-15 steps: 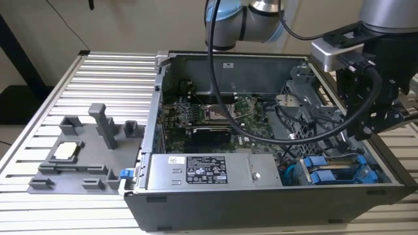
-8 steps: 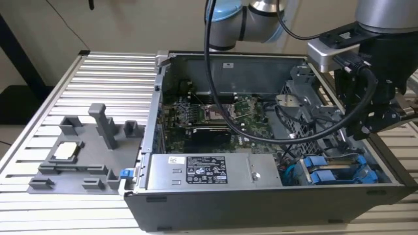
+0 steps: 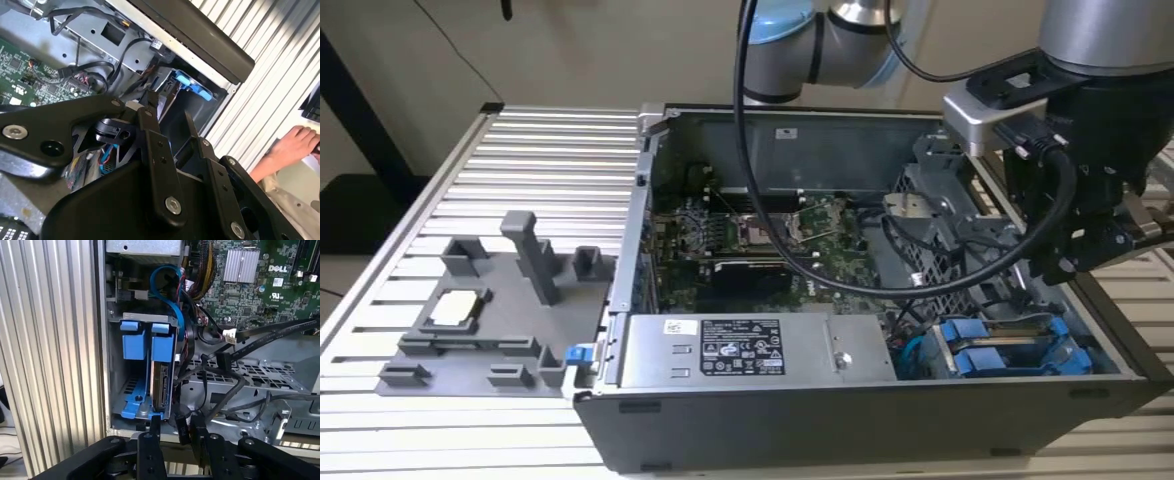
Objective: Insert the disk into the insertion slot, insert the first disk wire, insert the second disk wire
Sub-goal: 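Insert the first disk wire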
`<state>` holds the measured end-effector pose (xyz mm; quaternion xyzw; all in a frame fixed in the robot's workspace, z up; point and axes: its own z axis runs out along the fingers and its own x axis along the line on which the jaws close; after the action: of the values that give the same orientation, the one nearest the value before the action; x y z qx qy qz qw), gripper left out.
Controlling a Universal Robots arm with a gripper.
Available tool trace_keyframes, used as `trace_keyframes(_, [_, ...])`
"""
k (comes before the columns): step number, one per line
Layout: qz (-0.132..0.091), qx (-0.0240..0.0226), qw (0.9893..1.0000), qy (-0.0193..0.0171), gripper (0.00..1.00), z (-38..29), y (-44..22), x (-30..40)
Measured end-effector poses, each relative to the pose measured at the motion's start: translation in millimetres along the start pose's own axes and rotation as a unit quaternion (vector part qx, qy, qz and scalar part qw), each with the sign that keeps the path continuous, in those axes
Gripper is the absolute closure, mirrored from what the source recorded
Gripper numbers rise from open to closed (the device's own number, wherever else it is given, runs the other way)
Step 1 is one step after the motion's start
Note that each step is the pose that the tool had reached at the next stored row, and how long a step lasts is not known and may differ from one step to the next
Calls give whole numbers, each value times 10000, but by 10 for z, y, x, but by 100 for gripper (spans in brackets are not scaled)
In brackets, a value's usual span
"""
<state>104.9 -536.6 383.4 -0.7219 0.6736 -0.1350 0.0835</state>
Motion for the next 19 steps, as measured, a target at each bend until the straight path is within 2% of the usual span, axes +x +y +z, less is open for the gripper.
trace_keyframes(1, [1, 14, 10000, 1, 62, 5, 4, -1])
trace_keyframes(4, [-1, 17, 10000, 6, 62, 8, 5, -1])
trace_keyframes(5, [-2, 17, 10000, 12, 64, 9, 6, -1])
trace_keyframes(7, [-8, 16, 10000, 29, 78, 9, 6, -1])
trace_keyframes(11, [-11, 5, 10000, 38, 81, 13, -10, 0])
trace_keyframes(12, [-13, -24, 10000, 35, 81, 22, -31, 2])
trace_keyframes(13, [-17, -73, 10000, 31, 81, 31, -54, 5])
trace_keyframes(16, [-31, -260, 9997, 25, 81, 58, -124, 15])
trace_keyframes(19, [-49, -467, 9989, 21, 81, 84, -197, 26])
